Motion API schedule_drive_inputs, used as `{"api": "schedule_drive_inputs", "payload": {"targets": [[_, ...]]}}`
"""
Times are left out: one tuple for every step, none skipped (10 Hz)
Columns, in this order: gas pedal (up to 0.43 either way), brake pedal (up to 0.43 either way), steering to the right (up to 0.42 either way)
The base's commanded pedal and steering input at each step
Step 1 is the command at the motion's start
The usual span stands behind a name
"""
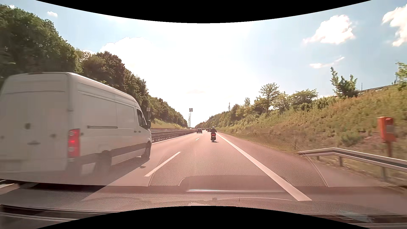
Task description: Follow the waypoints while adhering to traffic rules and regulations
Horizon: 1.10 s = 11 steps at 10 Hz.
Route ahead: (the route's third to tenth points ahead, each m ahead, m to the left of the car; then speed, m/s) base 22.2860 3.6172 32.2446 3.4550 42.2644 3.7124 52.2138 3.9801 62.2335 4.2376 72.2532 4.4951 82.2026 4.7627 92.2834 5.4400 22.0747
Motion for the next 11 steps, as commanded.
{"api": "schedule_drive_inputs", "payload": {"targets": [[0.299, 0.012, 0.001], [0.299, 0.012, 0.001], [0.299, 0.012, 0.000], [0.299, 0.012, 0.000], [0.299, 0.012, 0.000], [0.311, 0.012, -0.001], [0.311, 0.012, -0.001], [0.311, 0.012, -0.002], [0.311, 0.012, -0.003], [0.311, 0.012, -0.004], [0.311, 0.012, -0.004]]}}
